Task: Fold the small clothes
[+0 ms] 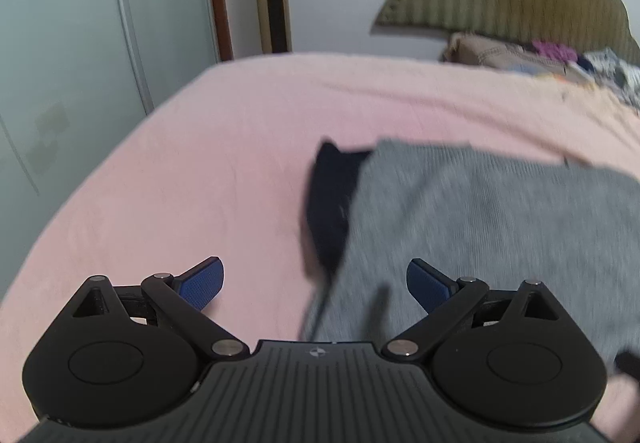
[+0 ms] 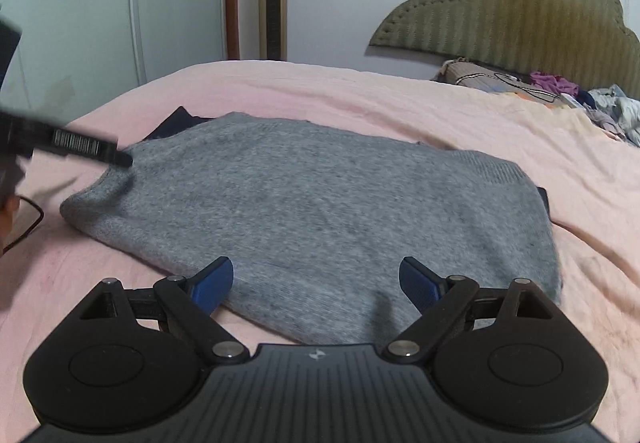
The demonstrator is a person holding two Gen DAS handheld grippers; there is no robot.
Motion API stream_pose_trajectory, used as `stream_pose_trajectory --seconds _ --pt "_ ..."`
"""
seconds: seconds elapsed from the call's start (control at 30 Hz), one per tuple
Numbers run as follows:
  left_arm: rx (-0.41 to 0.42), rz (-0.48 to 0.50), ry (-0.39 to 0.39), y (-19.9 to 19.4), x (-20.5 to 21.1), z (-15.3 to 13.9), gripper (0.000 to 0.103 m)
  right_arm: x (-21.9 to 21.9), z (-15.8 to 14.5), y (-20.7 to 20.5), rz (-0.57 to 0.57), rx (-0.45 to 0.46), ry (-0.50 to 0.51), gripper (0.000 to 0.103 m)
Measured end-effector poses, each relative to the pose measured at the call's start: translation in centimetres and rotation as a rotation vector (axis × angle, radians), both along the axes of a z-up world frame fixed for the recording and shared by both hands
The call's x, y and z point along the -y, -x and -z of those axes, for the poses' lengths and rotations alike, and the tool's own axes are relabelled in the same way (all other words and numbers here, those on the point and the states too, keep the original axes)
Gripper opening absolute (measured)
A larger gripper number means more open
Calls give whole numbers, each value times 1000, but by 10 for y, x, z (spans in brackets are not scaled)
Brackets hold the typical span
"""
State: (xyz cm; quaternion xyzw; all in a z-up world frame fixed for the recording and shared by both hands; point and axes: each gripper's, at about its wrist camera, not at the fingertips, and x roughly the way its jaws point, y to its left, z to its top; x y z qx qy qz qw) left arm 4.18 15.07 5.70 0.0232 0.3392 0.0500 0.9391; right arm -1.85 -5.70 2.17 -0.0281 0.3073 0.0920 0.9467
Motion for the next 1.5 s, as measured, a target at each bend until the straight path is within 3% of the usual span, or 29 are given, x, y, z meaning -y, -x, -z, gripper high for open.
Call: stream_pose_trajectory --seconds 0.13,0.27,0.43,0.73,0.9,1.3,1.5 --pt "11 -4 -35 -26 3 -12 97 -5 -1 -6 0 4 -3 91" --pt "-8 12 -21 -56 12 -14 97 -9 -4 -14 0 14 -16 91" --pt "-75 44 -41 -91 26 5 95 -11 -3 -25 11 6 -43 91" --pt "-114 -26 -159 -115 19 31 95 -13 5 -28 14 -23 -46 91" --pt "-129 -39 -98 -119 0 32 97 -17 5 -29 6 -16 -43 91" --pt "-116 -31 -96 -114 2 26 97 -28 5 -31 -1 -2 -21 91" --pt "-53 16 45 -104 -7 2 96 -30 9 -32 -3 -16 -21 91"
